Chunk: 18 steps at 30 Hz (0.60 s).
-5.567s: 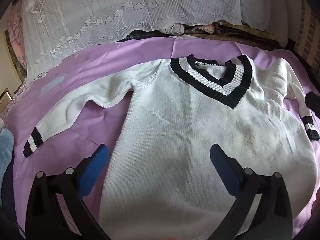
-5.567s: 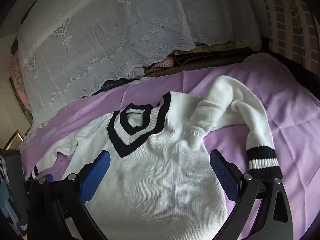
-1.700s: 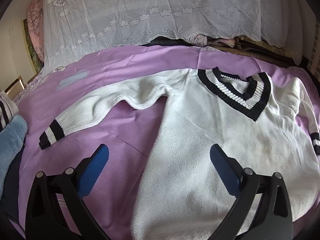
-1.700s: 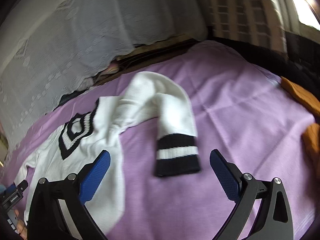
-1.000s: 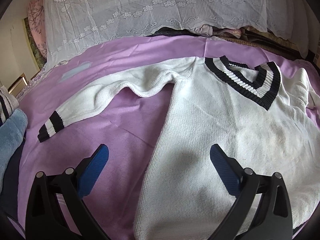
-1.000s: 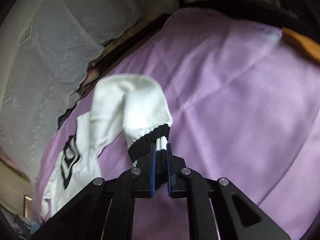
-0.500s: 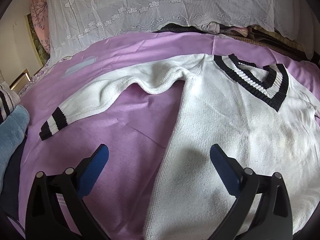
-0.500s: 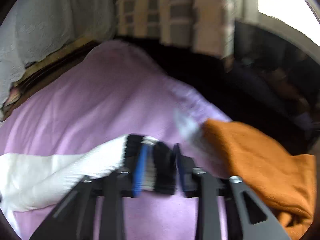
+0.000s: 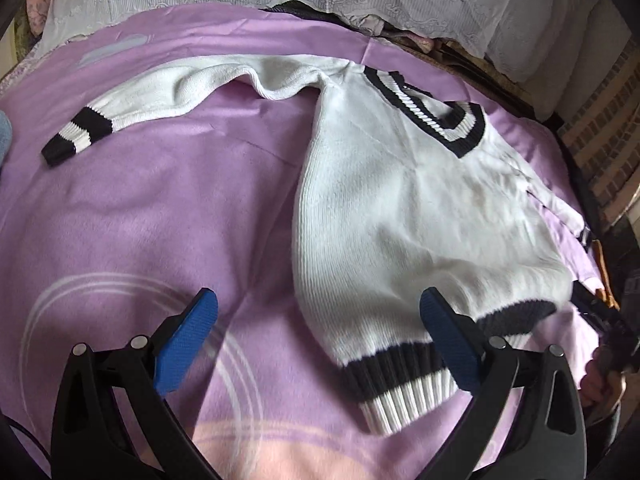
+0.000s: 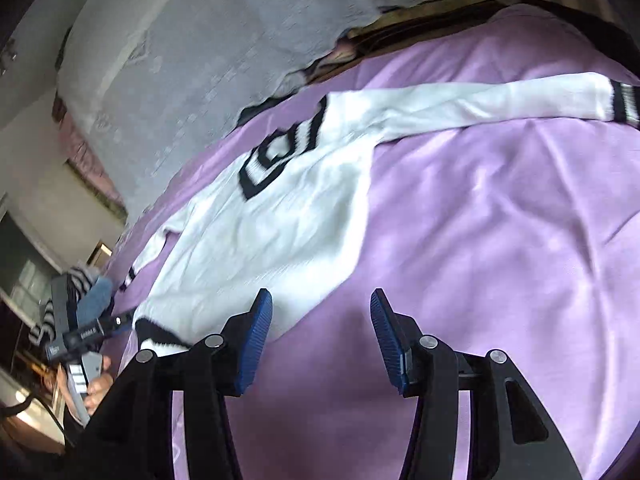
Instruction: Fold small clothes
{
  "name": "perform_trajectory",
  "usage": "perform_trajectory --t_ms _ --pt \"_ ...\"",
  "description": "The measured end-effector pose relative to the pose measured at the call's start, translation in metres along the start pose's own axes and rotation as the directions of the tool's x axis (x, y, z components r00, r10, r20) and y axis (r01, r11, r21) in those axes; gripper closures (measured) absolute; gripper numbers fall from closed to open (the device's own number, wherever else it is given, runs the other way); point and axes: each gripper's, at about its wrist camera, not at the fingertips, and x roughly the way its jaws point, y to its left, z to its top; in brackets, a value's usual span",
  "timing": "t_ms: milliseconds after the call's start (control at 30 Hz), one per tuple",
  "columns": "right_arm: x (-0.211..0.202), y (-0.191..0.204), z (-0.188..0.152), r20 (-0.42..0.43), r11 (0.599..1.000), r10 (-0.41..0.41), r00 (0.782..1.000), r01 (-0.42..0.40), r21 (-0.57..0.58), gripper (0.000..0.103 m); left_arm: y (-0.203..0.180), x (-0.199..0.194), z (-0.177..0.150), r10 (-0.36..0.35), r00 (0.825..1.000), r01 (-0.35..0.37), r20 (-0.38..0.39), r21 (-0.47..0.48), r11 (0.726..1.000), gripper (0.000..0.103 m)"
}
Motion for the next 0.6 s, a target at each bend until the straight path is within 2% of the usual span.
perform_trajectory --t_ms 67,133,167,233,267,367,400,433,467,533,600 --pt "0.012 0.015 -0.004 -0.032 0.999 0.012 0.999 -0.014 -0.047 0.048 0.005 -0.004 -0.009 -0.121 0.992 0.120 -0.041 -0.028 0.992 0.004" --pt "0.020 0.022 0.001 -0.027 0.998 0.013 1.000 -0.015 -0.066 0.048 0.006 0.000 -0.018 -0.226 0.970 0.221 -0.089 -0.068 0.973 0.004" --pt "0.024 0.025 0.003 -0.015 0.997 0.017 1.000 -0.018 -0.074 0.048 0.004 0.004 -0.021 -0.237 0.966 0.230 -0.100 -0.070 0.971 0.004" --pt "0.031 0.033 0.002 -0.005 0.996 0.036 0.999 -0.036 -0.079 0.050 -0.005 0.011 -0.021 -0.206 0.975 0.204 -0.085 -0.038 0.978 0.004" --pt "0.034 0.032 0.006 -0.009 0.996 0.058 0.998 -0.059 -0.073 0.064 -0.010 0.015 -0.020 -0.195 0.978 0.194 -0.080 -0.022 0.981 0.004" --pt "0.030 0.047 0.002 0.011 0.992 0.066 0.998 -0.064 -0.108 0.080 -0.019 0.024 -0.013 -0.185 0.979 0.184 -0.082 -0.017 0.983 0.005" --pt "0.027 0.052 0.000 0.022 0.990 0.066 0.998 -0.063 -0.123 0.085 -0.021 0.022 -0.013 -0.189 0.978 0.189 -0.085 -0.013 0.982 0.008" --pt "0.021 0.054 -0.001 0.033 0.990 0.073 0.997 -0.068 -0.124 0.090 -0.024 0.020 -0.014 -0.194 0.977 0.195 -0.087 -0.001 0.981 0.022" --pt "0.015 0.053 -0.002 0.044 0.990 0.081 0.996 -0.075 -0.116 0.091 -0.028 0.017 -0.015 -0.193 0.977 0.195 -0.088 0.018 0.981 0.032" --pt "0.005 0.051 -0.006 0.054 0.992 0.085 0.995 -0.079 -0.098 0.092 -0.032 0.014 -0.019 -0.204 0.975 0.209 -0.091 0.043 0.977 0.061" --pt "-0.005 0.049 -0.010 0.050 0.994 0.082 0.995 -0.078 -0.080 0.093 -0.033 0.011 -0.021 -0.232 0.968 0.238 -0.099 0.049 0.970 0.077"
